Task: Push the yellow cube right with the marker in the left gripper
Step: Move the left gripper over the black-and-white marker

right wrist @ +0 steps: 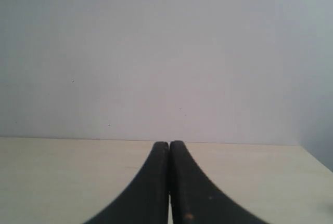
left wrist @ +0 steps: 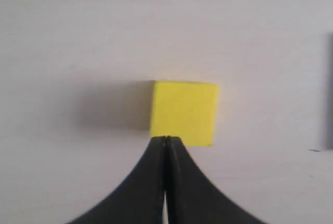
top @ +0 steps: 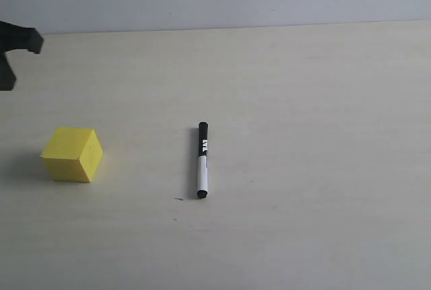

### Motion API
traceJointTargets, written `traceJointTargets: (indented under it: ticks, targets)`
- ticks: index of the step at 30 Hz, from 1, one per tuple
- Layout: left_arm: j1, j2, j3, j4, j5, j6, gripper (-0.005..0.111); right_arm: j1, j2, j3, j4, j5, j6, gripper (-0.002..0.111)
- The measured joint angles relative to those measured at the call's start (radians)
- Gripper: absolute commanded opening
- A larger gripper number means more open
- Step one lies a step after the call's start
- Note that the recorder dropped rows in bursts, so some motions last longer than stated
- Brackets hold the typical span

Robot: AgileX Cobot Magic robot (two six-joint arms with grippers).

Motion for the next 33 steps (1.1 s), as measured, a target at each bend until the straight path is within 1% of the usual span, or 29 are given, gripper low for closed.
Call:
traceJointTargets:
  ticks: [2,6,9,12,15,17,18,19,20,21,22,23,24,25,26,27,28,29,31,32,33]
  targets:
    - [-0.056,0.002,-0.001,-0.047,-0.02,0.009,0.0,0.0,0.0,0.0,0.0,0.0,0.0,0.0]
    - [-0.176,0.002,-0.002,-0.128,-0.127,0.05,0.0,0.0,0.0,0.0,0.0,0.0,0.0,0.0]
    - [-0.264,0.004,-0.004,-0.19,-0.215,0.157,0.0,0.0,0.0,0.0,0.0,0.0,0.0,0.0]
    - [-0.347,0.013,-0.004,-0.276,-0.259,0.287,0.0,0.0,0.0,0.0,0.0,0.0,0.0,0.0]
    - [-0.401,0.041,-0.004,-0.352,-0.268,0.349,0.0,0.0,0.0,0.0,0.0,0.0,0.0,0.0]
    - [-0.415,0.062,-0.004,-0.385,-0.27,0.339,0.002,0.0,0.0,0.0,0.0,0.0,0.0,0.0]
    - [-0.42,0.091,-0.004,-0.396,-0.29,0.256,0.004,0.0,0.0,0.0,0.0,0.0,0.0,0.0]
    - [-0.42,0.107,-0.004,-0.394,-0.302,0.216,0.015,0.0,0.0,0.0,0.0,0.0,0.0,0.0]
    - [-0.422,0.136,-0.004,-0.389,-0.316,0.15,0.02,0.0,0.0,0.0,0.0,0.0,0.0,0.0]
    - [-0.424,0.147,-0.004,-0.389,-0.321,0.144,0.037,0.0,0.0,0.0,0.0,0.0,0.0,0.0]
    - [-0.434,0.17,-0.008,-0.389,-0.328,0.161,0.044,0.0,0.0,0.0,0.0,0.0,0.0,0.0]
    - [-0.444,0.179,-0.012,-0.389,-0.332,0.214,0.053,0.0,0.0,0.0,0.0,0.0,0.0,0.0]
    - [-0.467,0.187,-0.022,-0.392,-0.352,0.322,0.055,0.0,0.0,0.0,0.0,0.0,0.0,0.0]
    - [-0.48,0.187,-0.024,-0.398,-0.375,0.423,0.054,0.0,0.0,0.0,0.0,0.0,0.0,0.0]
    - [-0.506,0.187,-0.03,-0.414,-0.418,0.584,0.051,0.0,0.0,0.0,0.0,0.0,0.0,0.0]
    - [-0.532,0.187,-0.031,-0.429,-0.459,0.7,0.047,0.0,0.0,0.0,0.0,0.0,0.0,0.0]
    - [-0.549,0.187,-0.031,-0.433,-0.497,0.758,0.04,0.0,0.0,0.0,0.0,0.0,0.0,0.0]
    - [-0.566,0.187,-0.031,-0.444,-0.544,0.793,0.034,0.0,0.0,0.0,0.0,0.0,0.0,0.0]
    - [-0.582,0.187,-0.031,-0.45,-0.636,0.814,0.015,0.0,0.0,0.0,0.0,0.0,0.0,0.0]
    - [-0.584,0.187,-0.031,-0.452,-0.676,0.81,0.004,0.0,0.0,0.0,0.0,0.0,0.0,0.0]
    - [-0.584,0.187,-0.031,-0.454,-0.725,0.785,0.0,0.0,0.0,0.0,0.0,0.0,0.0,0.0]
